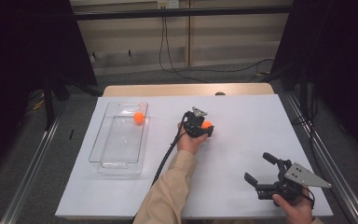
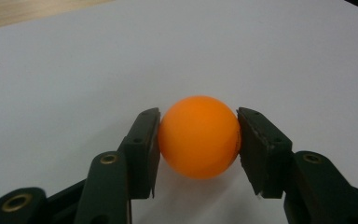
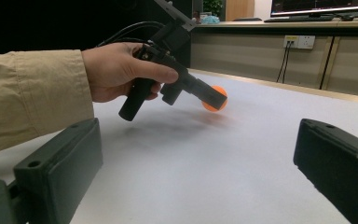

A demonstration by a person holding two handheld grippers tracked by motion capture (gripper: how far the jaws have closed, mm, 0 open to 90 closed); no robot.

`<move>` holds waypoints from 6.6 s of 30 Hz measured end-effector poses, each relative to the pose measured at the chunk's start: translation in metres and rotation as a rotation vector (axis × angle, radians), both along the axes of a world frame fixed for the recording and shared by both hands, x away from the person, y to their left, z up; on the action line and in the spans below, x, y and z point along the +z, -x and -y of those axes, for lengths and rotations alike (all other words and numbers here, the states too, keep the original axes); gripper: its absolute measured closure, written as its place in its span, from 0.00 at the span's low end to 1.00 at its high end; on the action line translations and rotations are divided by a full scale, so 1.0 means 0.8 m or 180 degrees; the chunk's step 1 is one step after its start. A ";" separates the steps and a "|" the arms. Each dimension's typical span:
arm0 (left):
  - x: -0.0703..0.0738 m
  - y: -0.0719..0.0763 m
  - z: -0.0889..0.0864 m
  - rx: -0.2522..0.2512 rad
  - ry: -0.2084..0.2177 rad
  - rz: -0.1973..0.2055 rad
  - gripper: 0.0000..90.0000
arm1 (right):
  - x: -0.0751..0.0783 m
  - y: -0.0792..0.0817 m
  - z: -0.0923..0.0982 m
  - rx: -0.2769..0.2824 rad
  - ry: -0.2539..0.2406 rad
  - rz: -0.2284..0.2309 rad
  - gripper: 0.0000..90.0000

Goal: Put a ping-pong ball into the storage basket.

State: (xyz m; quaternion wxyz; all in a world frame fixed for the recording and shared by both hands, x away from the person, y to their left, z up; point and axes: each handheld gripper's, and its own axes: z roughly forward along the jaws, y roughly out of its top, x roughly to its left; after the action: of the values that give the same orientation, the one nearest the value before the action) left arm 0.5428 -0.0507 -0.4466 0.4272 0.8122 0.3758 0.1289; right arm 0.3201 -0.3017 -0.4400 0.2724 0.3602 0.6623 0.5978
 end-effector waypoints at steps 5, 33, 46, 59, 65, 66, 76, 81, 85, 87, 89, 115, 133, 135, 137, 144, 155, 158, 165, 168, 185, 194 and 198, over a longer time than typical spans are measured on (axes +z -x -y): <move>0.000 0.005 -0.004 0.0003 0.0076 -0.0065 0.57 | 0.000 0.000 -0.001 -0.0007 0.0011 0.0006 0.01; 0.014 0.026 -0.025 -0.0082 0.0111 -0.0116 0.57 | -0.001 -0.001 -0.003 0.0007 0.0032 0.0006 0.01; 0.021 0.037 -0.038 -0.0061 0.0130 -0.0120 0.57 | -0.001 -0.002 -0.004 0.0009 0.0056 0.0019 0.01; 0.027 0.045 -0.053 -0.0077 0.0097 -0.0080 0.57 | -0.001 -0.002 -0.005 0.0008 0.0048 -0.0006 0.01; 0.029 0.049 -0.059 -0.0062 0.0097 -0.0054 0.57 | -0.001 -0.003 -0.006 0.0010 0.0034 0.0000 0.01; 0.029 0.049 -0.059 -0.0068 0.0099 -0.0059 0.57 | -0.001 -0.003 -0.005 0.0018 0.0050 0.0010 0.01; 0.030 0.055 -0.065 -0.0070 0.0093 -0.0077 0.57 | -0.001 -0.003 -0.006 0.0013 0.0035 0.0006 0.01; 0.033 0.058 -0.067 -0.0062 0.0123 -0.0048 0.57 | -0.001 -0.003 -0.006 0.0017 0.0035 0.0006 0.01; 0.036 0.060 -0.070 -0.0043 0.0135 -0.0047 0.57 | -0.001 -0.003 -0.006 0.0018 0.0034 0.0002 0.01; 0.037 0.061 -0.072 -0.0045 0.0124 -0.0037 0.57 | -0.001 -0.003 -0.006 0.0017 0.0034 0.0003 0.01; 0.037 0.061 -0.074 -0.0048 0.0129 -0.0034 0.57 | -0.001 -0.003 -0.006 0.0013 0.0043 0.0002 0.01; 0.047 0.063 -0.094 0.0042 0.0102 -0.0029 0.57 | -0.001 -0.003 -0.006 0.0019 0.0020 -0.0007 0.01; 0.053 0.063 -0.108 0.0086 0.0122 -0.0013 0.57 | -0.001 -0.004 -0.005 0.0005 0.0037 0.0002 0.01; 0.053 0.063 -0.109 0.0098 0.0115 -0.0013 0.57 | -0.001 -0.004 -0.005 -0.0005 0.0045 0.0007 0.01; 0.054 0.064 -0.110 0.0122 0.0113 -0.0021 0.57 | -0.001 -0.004 -0.005 0.0005 0.0040 0.0004 0.01; 0.056 0.064 -0.114 0.0135 0.0120 -0.0005 0.57 | -0.001 -0.004 -0.005 0.0011 0.0033 0.0003 0.01; 0.059 0.064 -0.121 0.0151 0.0076 -0.0025 0.57 | -0.001 -0.004 -0.005 0.0019 0.0045 0.0001 0.01; 0.060 0.064 -0.121 0.0159 0.0086 -0.0023 0.57 | -0.001 -0.004 -0.006 0.0010 0.0034 0.0004 0.01; 0.059 0.062 -0.125 0.0152 0.0027 -0.0055 0.57 | -0.001 -0.004 -0.005 0.0003 0.0031 0.0003 0.01; 0.060 0.062 -0.127 0.0146 0.0045 -0.0062 0.57 | 0.000 -0.004 -0.006 -0.0004 0.0013 0.0001 0.01; 0.063 0.062 -0.136 0.0183 0.0026 -0.0107 0.57 | -0.001 -0.004 -0.005 -0.0008 0.0009 -0.0007 0.01; 0.066 0.062 -0.144 0.0179 0.0000 -0.0114 0.57 | 0.000 -0.003 -0.005 0.0005 0.0010 0.0002 0.01; 0.066 0.062 -0.145 0.0174 0.0000 -0.0115 0.57 | 0.000 -0.004 -0.004 -0.0003 0.0028 0.0010 0.01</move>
State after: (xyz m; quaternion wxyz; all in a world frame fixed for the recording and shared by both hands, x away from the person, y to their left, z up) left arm 0.4930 0.0650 -0.3939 0.4166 0.8038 0.4055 0.1258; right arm 0.3230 -0.2985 -0.4403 0.2753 0.3584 0.6644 0.5953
